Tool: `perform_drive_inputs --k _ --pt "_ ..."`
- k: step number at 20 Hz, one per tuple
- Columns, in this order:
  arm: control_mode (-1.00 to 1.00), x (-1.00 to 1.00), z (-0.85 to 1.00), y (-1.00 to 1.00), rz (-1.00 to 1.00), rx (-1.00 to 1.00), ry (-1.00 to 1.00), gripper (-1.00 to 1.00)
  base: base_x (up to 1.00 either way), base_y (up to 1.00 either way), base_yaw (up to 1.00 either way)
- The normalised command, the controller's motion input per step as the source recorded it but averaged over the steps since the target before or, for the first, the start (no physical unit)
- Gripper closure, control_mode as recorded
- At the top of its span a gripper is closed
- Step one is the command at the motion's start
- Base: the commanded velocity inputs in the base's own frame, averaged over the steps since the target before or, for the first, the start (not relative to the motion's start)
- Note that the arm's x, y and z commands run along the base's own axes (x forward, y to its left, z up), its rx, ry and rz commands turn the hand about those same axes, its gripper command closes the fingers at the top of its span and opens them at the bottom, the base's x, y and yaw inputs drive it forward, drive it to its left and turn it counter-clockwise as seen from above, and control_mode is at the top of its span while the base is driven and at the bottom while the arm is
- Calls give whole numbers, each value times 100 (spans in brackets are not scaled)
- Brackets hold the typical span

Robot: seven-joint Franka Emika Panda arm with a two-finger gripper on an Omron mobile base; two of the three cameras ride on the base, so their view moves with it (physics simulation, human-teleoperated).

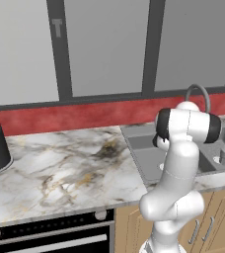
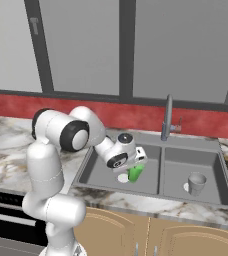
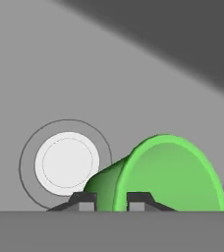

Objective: Move any existing items from the left basin to the right basin for drying. Then move the cup from the counter to the left basin of the sink for washing.

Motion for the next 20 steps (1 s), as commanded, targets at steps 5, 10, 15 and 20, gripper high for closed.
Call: perform_drive_inputs --k 5,10,15,20 --pt "-100 0 7 0 0 -1 -7 -100 0 0 0" --pt "-100 0 31 3 -1 0 -2 -100 0 0 0" --pt "-100 0 82 34 -1 0 0 -100 0 0 0" --pt "-100 0 100 74 0 0 0 -100 0 0 0"
